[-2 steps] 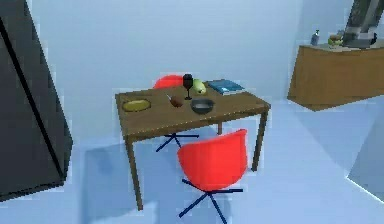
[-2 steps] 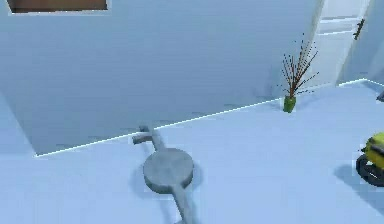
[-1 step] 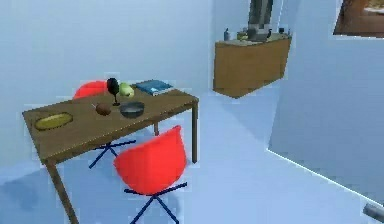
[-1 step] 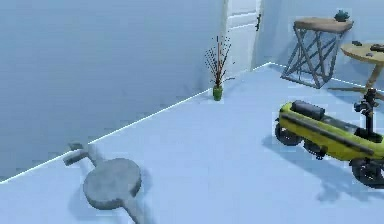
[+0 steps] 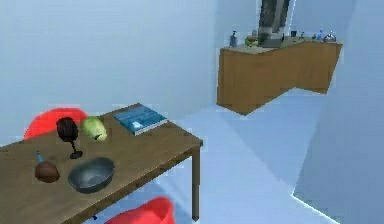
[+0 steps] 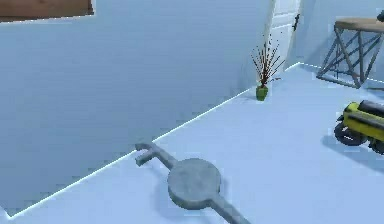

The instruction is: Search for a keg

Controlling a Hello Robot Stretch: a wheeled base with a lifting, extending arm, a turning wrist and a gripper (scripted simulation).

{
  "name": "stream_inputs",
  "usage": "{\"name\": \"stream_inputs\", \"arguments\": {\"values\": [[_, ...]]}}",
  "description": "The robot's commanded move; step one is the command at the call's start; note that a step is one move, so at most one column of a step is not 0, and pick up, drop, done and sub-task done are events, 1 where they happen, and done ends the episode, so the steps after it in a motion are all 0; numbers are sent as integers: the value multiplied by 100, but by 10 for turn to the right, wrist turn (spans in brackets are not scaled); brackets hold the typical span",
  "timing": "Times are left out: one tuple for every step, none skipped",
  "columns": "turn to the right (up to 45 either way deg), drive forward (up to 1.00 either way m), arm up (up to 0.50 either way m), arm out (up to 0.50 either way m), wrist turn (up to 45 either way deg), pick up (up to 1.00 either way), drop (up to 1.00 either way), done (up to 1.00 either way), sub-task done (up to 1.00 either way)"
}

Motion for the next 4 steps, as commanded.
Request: {"name": "stream_inputs", "arguments": {"values": [[450, 0, 0, 0, 0, 0, 0, 0, 0], [30, 0, 0, 0, 0, 0, 0, 0, 0], [0, 30, 0, 0, 0, 0, 0, 0, 0], [-390, 0, 0, 0, 0, 0, 0, 0, 0]]}}
